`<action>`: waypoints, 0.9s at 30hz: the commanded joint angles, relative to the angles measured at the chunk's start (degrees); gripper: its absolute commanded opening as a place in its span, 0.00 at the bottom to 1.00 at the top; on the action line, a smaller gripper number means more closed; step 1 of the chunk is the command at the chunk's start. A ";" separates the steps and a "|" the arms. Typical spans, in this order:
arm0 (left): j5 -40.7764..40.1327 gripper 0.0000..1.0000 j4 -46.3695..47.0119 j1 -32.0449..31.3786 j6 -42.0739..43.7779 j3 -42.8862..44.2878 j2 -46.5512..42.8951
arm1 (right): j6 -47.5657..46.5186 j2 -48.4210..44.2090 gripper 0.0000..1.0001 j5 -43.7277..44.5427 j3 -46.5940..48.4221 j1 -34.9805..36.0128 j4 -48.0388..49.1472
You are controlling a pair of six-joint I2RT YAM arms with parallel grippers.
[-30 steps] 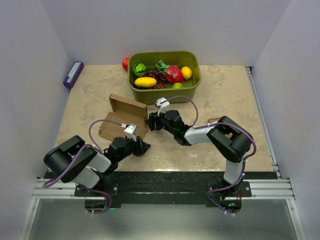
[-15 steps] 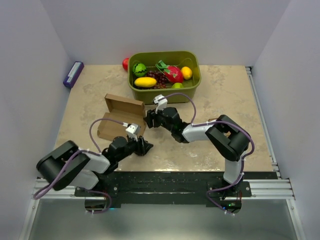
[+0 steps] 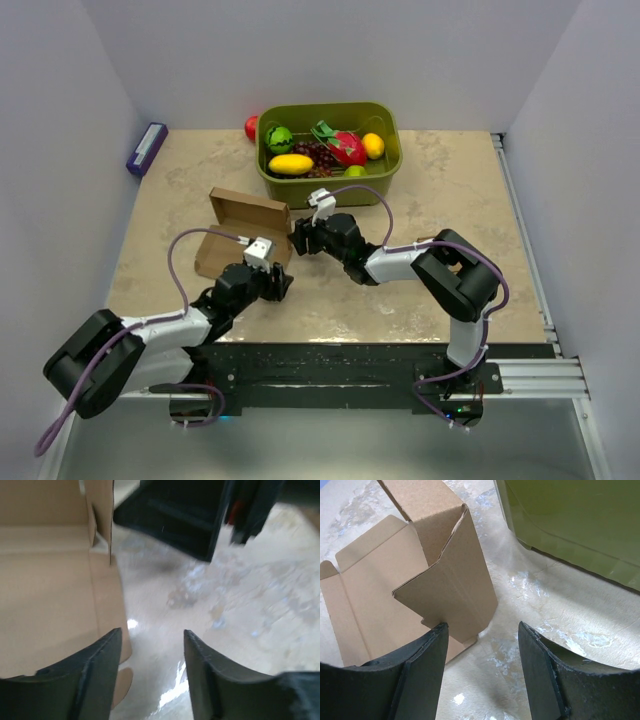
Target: Fold the paper box
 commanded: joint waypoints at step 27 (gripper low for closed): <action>-1.73 0.48 6.62 -4.85 -6.16 -0.83 17.91 | -0.24 2.52 0.60 -5.55 4.47 -3.08 0.51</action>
